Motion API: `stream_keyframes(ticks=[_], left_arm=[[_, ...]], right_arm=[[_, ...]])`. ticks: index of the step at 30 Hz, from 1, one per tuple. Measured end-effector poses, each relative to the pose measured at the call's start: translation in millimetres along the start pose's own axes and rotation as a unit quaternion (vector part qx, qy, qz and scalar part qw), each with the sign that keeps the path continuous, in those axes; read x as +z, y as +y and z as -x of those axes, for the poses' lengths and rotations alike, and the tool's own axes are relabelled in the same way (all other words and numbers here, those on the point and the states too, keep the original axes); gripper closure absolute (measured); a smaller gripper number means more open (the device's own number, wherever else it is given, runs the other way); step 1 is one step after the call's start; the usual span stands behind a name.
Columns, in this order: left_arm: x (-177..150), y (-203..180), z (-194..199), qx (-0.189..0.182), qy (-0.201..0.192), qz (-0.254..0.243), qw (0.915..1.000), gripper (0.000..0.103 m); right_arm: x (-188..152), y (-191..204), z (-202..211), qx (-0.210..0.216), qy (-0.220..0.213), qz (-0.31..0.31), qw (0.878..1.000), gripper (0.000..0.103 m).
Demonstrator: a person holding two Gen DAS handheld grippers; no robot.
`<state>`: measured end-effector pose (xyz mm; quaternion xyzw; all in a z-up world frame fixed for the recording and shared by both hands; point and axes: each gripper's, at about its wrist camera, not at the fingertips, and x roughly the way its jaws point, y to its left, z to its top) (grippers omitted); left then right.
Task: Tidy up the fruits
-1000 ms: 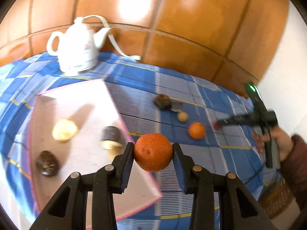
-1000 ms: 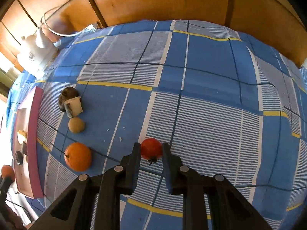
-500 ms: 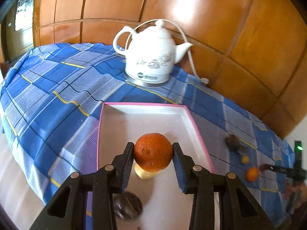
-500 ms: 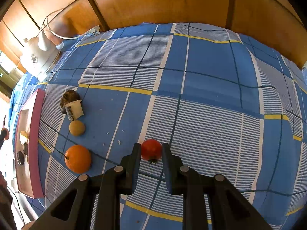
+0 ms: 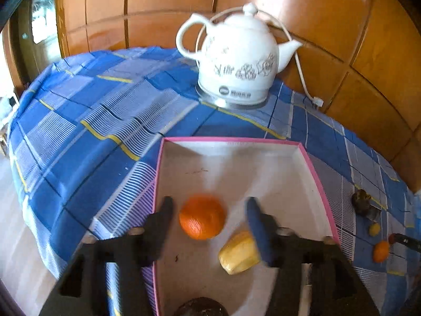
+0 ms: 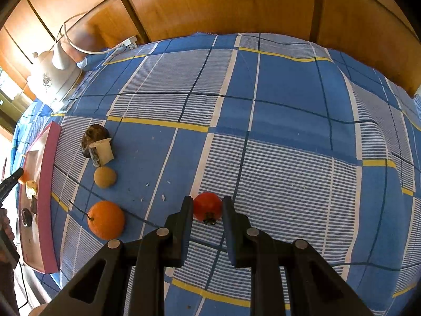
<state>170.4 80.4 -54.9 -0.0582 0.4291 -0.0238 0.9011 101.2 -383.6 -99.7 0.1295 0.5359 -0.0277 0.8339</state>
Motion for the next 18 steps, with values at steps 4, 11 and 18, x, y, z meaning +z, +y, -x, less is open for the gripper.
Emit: stream_keyframes(ticks=[4,11,18], left_arm=[[-6,-4,24,0.012,-0.027,0.002,0.9996,0.034],[-31,-18,65,0.024,-0.062,0.014,0.9977,0.022],[-59,-39,95,0.05,-0.1,-0.002,0.9938,0.003]], right_arm=[[0,1,0,-0.004,-0.002,0.004,1.0,0.081],[1,7,-2,-0.022,-0.005,0.022,0.999,0.079],[2,10,-2,-0.032,-0.007,0.036,0.999,0.078]])
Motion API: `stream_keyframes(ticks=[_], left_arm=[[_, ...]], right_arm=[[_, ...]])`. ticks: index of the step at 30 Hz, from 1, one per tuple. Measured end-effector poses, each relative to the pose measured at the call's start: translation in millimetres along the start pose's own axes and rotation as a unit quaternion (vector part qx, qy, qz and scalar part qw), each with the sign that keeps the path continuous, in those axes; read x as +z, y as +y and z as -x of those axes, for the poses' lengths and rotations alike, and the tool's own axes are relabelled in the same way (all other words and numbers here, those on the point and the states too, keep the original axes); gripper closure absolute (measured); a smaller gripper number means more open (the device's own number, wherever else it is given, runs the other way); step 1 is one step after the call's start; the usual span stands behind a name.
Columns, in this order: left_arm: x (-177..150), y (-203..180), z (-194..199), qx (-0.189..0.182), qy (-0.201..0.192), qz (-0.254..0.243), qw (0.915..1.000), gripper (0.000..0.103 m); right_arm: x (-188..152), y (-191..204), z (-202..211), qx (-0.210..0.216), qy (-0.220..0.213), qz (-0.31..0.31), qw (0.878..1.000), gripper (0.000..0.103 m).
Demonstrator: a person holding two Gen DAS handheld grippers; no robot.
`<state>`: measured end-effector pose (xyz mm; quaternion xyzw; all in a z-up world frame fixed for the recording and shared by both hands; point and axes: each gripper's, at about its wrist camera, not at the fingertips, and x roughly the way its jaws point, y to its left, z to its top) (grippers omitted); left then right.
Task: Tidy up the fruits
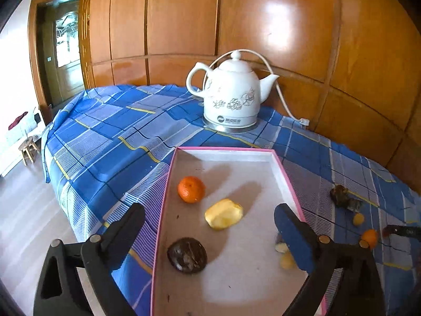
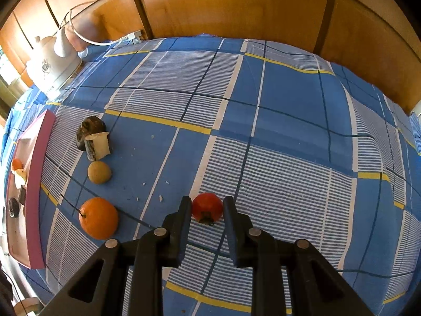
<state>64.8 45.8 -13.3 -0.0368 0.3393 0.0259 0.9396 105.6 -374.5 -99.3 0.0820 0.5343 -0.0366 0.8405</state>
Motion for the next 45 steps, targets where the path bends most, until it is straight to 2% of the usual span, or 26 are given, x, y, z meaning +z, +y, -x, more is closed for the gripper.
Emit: stream_keyframes(ticks=[5,15,23,30,40,45], left_arm=[[-10,-11,15,-0.005,-0.008,-0.014,0.9999,0.0],[-27,-23,22,-0.018,0.008,-0.028,0.9994,0.0],[-29,-22,21,-0.019,0.013,-0.029,0.9993,0.0],[-31,-20,19,-0.021,0.021,-0.024,0.9993,0.0],[-34,-20,16,-0.025,0.029,-0.025,0.9989,0.0],[-34,-21,15,-0.026,0.03,-0.026,0.9989,0.0]], right_arm=[[0,1,0,-0.006,-0.002,0.003,1.0,0.078],[0,1,0,-0.009,-0.003,0.006,1.0,0.078],[0,0,0,-0.006,0.001,0.006,1.0,0.077],[-2,1,-6,-0.02,0.009,0.016,1.0,0.077],[-3,-1,1,-0.029,-0.004,0.01,1.0,0.077],[0,-2,11,-0.014,-0.021,0.003,1.0,0.077]])
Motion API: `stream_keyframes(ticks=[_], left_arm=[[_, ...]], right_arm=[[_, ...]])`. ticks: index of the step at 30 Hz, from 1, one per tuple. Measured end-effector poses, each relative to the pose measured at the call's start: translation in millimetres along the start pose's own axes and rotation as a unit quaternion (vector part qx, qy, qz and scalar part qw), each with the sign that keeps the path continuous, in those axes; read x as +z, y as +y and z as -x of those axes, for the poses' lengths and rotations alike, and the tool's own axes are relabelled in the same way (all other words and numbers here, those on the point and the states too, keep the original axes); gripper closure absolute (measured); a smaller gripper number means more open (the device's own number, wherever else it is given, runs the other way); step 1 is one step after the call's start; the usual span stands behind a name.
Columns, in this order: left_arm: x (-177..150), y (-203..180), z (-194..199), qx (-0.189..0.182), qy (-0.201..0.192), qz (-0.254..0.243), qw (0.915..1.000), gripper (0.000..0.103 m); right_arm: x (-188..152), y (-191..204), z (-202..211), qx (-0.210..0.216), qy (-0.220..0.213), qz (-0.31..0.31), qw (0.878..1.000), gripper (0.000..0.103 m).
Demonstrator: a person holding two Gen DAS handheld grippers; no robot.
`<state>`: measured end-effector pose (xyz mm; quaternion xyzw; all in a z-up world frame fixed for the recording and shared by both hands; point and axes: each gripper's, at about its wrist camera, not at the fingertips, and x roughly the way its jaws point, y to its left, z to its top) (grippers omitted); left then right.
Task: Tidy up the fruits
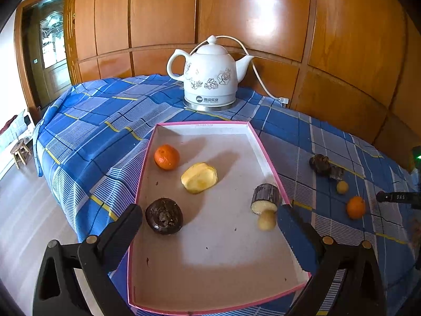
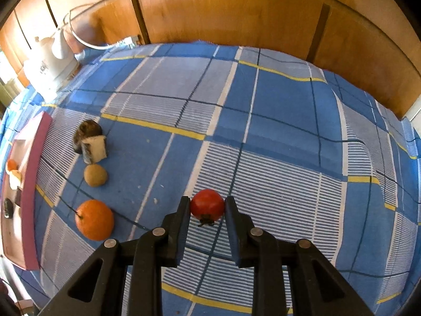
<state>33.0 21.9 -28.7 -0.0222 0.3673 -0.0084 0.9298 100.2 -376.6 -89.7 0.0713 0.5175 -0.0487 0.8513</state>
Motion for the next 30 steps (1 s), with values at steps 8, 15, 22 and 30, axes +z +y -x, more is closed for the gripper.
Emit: stream_keyframes(ticks=[8,15,22,30], left_arm=[[0,0,0,-0.001,-0.002,-0.002,1.0,0.0],[0,9,-3,-0.01,0.007,0.007,0.9999,0.0],[2,29,1,-0.002,0.0,0.027,0.9996,0.0],[-2,50,1,-0.002,0.004,0.047,0.9989,0.0]], right_arm=[[6,11,22,0.055,-0.03,0.006,0.998,0.077],[7,78,40,0.146,-0.021,0.065,0.987,0.077],[10,191,34,0.222,0.011,0.147,0.964,0.077],[34,278,-4,0.242,0.041,0.146,0.958,0.077]])
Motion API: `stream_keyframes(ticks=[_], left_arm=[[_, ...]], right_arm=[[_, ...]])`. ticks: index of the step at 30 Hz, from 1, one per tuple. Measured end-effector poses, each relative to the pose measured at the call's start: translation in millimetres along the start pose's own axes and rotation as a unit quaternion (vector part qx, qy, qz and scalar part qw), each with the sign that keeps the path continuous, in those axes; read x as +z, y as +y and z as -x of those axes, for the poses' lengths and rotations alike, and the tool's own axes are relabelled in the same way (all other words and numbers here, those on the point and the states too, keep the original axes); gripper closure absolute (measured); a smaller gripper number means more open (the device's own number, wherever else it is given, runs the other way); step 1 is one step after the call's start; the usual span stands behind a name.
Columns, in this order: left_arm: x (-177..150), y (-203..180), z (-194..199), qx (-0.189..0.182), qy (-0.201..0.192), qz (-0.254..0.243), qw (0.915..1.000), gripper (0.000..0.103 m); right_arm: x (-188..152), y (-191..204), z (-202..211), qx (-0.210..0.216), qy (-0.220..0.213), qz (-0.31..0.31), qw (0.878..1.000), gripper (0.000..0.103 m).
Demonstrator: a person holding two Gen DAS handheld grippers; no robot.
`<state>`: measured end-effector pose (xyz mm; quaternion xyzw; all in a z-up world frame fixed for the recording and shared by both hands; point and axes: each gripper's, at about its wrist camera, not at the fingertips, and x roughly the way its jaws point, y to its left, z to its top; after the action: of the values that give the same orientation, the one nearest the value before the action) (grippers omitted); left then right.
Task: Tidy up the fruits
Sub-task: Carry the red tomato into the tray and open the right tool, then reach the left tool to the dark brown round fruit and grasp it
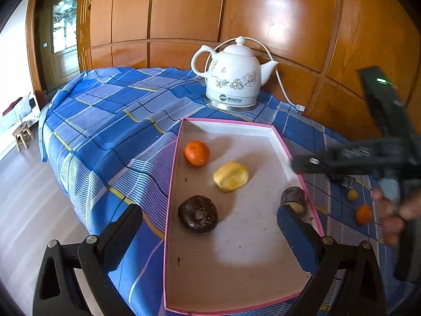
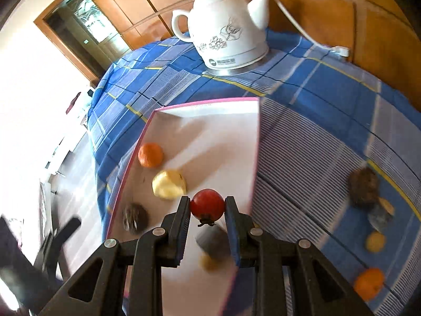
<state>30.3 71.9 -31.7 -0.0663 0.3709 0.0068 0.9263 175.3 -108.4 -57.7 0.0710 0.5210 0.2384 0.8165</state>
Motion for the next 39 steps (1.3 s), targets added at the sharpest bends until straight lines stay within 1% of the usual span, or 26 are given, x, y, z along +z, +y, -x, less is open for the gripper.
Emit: stream_keyframes(ticks=[1,2,3,6,9,11,15,18,21,24,29,39], left_arm=[[-1,1,1,-0.001,0.0,0.001,1.0,0.0],[-1,2,1,-0.002,0.0,0.001,1.0,0.0],[-1,2,1,-0.004,0.001,0.001,1.0,0.0],[-2,4,-1,-0.008,0.004,0.005,1.0,0.0],[-2,2,-2,-0.013,0.007,0.004,0.9999,0.0],[-2,0,-2,-0.017,0.006,0.004,0.9998,0.0],[-2,-4,-1,-0.019,0.006,0.0,0.9998,0.001],[-2,-10,2,-0.022,0.004,-0.012,0.9997,0.001],[-1,-16,6,-0.024,-0.003,-0.023,0.9994,0.001],[-2,-23,9,-0.025,-0.006,-0.034,0.9991,0.001],[-3,-32,12,-0.028,-0.006,-0.044,0.9986,0.001],[-6,-49,15,-0.033,-0.004,-0.072,0.9969,0.001]], right_arm=[[5,1,-6,-0.002,0.002,-0.006,1.0,0.076],[9,1,-11,-0.004,0.003,-0.012,1.0,0.071],[11,1,-14,-0.005,0.003,-0.017,1.0,0.069],[12,-1,-11,-0.009,-0.004,-0.025,1.0,0.069],[6,-9,4,-0.014,-0.014,-0.024,1.0,0.069],[-3,-12,16,-0.021,-0.021,-0.015,0.999,0.069],[-25,-22,36,-0.047,-0.026,0.006,0.999,0.069],[-44,-32,50,-0.072,-0.029,0.02,0.997,0.068],[-57,-42,64,-0.085,-0.034,0.025,0.995,0.068],[-69,-57,82,-0.098,-0.042,0.02,0.994,0.068],[-78,-79,107,-0.119,-0.061,0.001,0.991,0.068],[-94,-125,143,-0.158,-0.085,-0.036,0.983,0.068]])
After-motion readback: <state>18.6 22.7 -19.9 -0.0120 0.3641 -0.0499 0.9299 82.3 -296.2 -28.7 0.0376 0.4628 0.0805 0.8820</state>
